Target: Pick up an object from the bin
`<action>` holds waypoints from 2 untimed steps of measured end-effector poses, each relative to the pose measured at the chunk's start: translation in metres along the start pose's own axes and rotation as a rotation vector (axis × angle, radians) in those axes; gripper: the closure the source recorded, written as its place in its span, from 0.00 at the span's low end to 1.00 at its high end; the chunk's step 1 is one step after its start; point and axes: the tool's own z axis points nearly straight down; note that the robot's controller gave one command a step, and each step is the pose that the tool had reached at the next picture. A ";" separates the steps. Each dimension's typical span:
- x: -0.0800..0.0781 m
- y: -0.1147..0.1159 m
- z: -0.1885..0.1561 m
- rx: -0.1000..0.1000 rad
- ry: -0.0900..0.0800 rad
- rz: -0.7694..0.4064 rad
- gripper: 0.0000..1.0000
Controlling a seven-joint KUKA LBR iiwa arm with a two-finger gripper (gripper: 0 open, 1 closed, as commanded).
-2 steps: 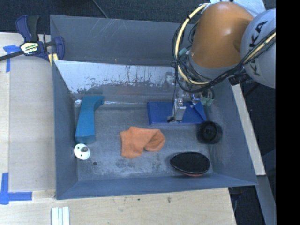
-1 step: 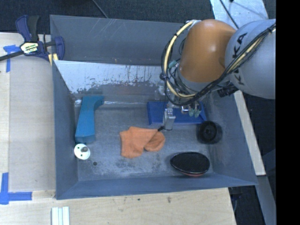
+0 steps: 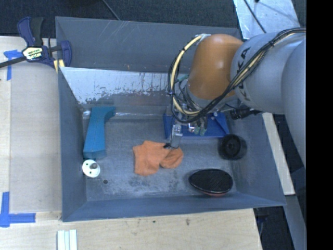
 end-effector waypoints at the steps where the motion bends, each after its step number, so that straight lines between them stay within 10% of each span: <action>1: 0.024 -0.026 0.041 0.000 -0.001 -0.044 1.00; 2: 0.024 -0.026 0.041 0.000 -0.001 -0.044 1.00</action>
Offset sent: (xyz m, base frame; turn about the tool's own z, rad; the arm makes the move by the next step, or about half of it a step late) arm 0.0000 0.0000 0.0000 0.0000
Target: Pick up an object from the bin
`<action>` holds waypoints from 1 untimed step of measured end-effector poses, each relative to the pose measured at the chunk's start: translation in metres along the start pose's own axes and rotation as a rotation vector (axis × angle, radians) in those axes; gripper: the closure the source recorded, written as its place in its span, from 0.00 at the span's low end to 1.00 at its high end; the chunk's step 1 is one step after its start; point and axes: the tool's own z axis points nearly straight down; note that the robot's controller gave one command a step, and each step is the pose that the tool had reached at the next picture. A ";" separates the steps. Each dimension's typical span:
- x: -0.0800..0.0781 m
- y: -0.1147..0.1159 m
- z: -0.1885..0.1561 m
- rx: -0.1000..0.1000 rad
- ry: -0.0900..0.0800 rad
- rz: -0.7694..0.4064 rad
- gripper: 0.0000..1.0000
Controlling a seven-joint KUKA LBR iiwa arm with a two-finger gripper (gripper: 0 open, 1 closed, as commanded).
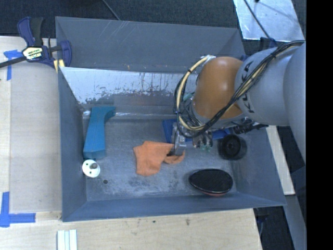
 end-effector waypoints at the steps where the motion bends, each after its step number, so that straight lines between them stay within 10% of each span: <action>1: -0.010 0.042 0.004 0.005 -0.003 -0.014 1.00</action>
Offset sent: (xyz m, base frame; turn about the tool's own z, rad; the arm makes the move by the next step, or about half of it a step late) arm 0.0143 0.0765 -0.0100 -0.0290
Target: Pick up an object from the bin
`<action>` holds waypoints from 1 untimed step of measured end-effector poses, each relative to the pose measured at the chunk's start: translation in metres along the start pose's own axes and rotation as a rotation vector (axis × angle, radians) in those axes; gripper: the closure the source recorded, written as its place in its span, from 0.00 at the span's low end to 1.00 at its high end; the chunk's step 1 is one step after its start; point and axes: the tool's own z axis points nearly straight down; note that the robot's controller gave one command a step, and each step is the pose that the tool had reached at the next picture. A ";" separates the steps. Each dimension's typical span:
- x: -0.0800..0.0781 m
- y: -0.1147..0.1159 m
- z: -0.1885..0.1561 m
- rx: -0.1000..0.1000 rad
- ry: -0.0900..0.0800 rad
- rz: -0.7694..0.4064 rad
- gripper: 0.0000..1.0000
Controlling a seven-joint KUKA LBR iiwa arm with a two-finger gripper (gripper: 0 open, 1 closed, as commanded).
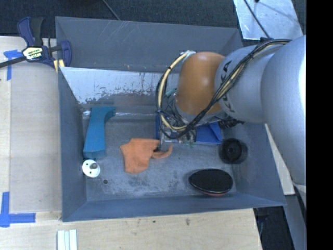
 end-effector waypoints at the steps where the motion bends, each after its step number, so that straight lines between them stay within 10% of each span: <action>1: 0.002 0.036 0.004 -0.006 0.002 -0.016 1.00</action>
Offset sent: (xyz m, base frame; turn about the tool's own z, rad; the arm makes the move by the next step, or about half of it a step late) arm 0.0000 0.0000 0.0000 0.0000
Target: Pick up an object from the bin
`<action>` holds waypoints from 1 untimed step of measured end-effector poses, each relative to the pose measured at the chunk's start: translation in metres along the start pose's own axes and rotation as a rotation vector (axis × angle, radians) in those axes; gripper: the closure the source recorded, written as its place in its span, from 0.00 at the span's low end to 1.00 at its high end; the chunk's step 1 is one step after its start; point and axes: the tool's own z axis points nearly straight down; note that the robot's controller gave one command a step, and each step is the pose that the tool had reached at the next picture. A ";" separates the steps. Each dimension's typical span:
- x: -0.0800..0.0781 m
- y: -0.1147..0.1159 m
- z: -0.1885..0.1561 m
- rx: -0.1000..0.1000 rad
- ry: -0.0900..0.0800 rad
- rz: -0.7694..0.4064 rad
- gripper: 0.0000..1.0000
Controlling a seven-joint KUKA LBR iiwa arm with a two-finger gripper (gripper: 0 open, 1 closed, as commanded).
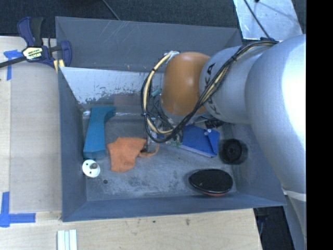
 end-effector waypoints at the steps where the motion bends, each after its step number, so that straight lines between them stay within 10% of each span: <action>1: 0.000 0.000 0.000 0.000 0.000 0.000 1.00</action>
Offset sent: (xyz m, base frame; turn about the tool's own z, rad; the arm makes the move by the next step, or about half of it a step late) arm 0.0000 0.0000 0.0000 0.0000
